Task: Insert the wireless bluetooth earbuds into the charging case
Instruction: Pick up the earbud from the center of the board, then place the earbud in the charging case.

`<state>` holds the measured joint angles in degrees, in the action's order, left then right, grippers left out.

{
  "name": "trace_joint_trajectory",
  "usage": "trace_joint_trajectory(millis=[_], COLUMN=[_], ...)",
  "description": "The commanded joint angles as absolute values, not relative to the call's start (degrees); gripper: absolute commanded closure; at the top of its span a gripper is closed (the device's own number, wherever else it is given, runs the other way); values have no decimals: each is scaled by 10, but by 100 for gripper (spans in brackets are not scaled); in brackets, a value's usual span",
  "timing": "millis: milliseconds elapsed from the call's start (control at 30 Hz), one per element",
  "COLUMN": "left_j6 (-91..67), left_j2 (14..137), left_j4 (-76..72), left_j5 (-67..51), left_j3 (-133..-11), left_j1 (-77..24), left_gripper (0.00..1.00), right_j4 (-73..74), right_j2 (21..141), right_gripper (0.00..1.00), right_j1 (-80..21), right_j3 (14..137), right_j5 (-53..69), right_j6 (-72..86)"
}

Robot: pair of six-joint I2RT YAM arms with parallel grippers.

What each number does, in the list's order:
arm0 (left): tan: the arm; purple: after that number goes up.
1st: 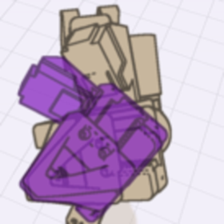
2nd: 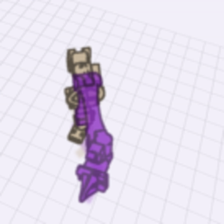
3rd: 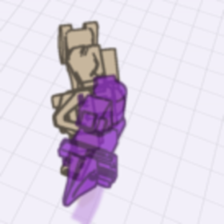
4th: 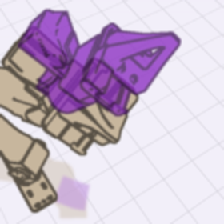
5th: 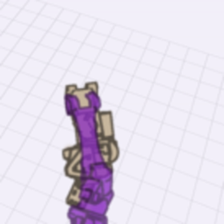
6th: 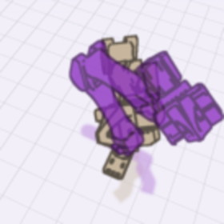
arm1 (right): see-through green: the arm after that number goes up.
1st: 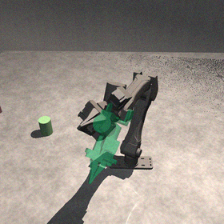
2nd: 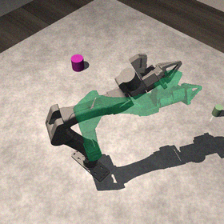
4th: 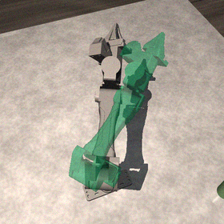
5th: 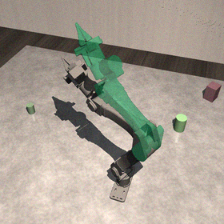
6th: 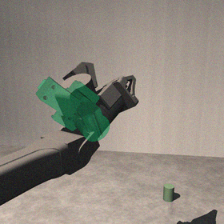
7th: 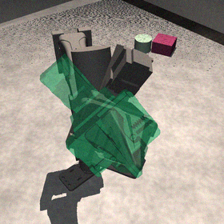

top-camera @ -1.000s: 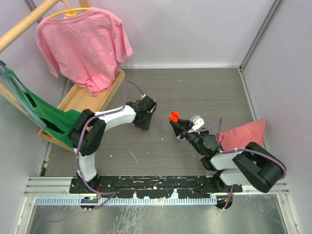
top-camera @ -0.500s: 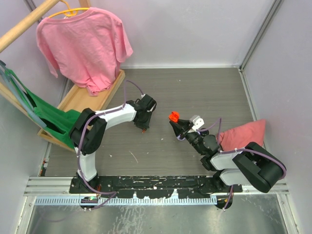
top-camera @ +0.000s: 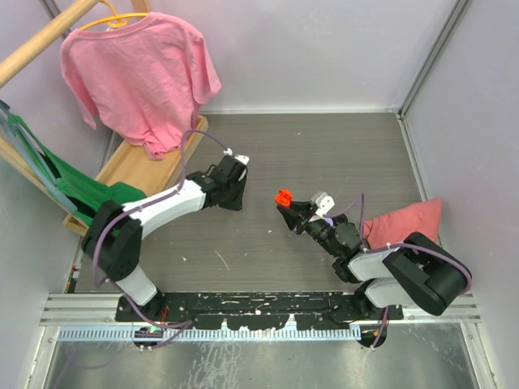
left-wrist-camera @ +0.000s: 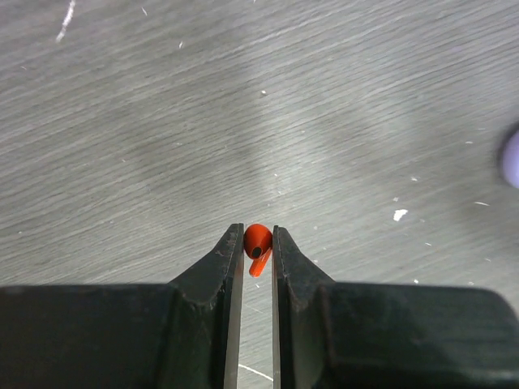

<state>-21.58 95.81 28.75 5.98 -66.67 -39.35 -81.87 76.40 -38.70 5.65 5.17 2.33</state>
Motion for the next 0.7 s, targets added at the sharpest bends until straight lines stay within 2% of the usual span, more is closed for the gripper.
trace_joint_trajectory(millis=[0,367,667], left_j6=[-210,-235,-252], left_j2=[868,713,663], left_j4=[210,46,-90], left_j5=[49,-30,-75], left_j3=[-635,-542,-486], left_j1=[-392,-396,-413], left_gripper=[91,91,91], right_j4=[-877,-906,-922], right_j2=[771,779,786], right_gripper=[98,97,97], right_j1=[-385,-386,-385], right_j3=[73,69,69], right_j5=[87,107,119], right_j6=[33,41,56])
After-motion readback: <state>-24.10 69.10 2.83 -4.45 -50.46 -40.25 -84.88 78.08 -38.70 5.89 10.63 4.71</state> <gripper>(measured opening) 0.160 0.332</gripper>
